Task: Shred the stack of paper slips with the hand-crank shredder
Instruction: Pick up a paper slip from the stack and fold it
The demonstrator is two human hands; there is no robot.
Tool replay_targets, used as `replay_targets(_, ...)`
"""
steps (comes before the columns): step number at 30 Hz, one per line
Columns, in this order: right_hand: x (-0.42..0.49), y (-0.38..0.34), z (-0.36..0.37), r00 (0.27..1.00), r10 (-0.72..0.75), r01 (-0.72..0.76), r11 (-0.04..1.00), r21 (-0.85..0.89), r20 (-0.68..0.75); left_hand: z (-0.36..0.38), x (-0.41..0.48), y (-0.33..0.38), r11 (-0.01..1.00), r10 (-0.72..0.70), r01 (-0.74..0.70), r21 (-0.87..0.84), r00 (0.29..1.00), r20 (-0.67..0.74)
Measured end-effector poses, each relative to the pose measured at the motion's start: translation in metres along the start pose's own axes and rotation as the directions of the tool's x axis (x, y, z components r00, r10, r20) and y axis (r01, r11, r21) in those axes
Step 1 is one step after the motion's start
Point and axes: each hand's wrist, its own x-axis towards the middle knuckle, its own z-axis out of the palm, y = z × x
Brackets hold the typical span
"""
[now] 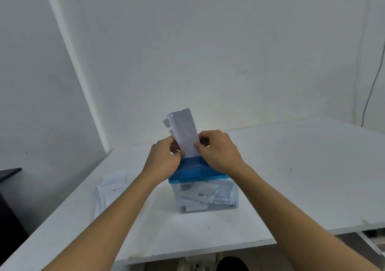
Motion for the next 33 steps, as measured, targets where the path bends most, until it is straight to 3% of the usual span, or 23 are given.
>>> replay_targets(18,0.006,0.008,0.004,0.997,0.025,-0.015,0.991,-0.13,0.071,0.022,-0.002,-0.003,0.986,-0.073,0.085,-0.146,0.994,0.082)
replay_targets(22,-0.002,0.013,-0.01,0.993,-0.037,0.037,0.999,0.006,-0.115,0.028,-0.004,-0.008,0.981,-0.064,0.074,-0.181,0.996,0.06)
replay_targets(27,-0.038,0.052,-0.029,0.949,0.12,-0.065,0.979,0.191,-0.292,0.032,-0.007,-0.013,0.976,-0.021,0.024,-0.218,1.0,0.017)
replay_targets(30,-0.064,0.08,-0.022,0.966,0.179,-0.143,0.971,0.192,-0.186,0.035,-0.008,-0.014,0.973,-0.027,0.022,-0.229,0.999,-0.021)
replay_targets(33,-0.083,0.1,-0.011,0.99,0.134,-0.133,0.991,0.027,-0.038,0.037,-0.007,-0.014,0.974,-0.026,0.02,-0.225,0.999,-0.023)
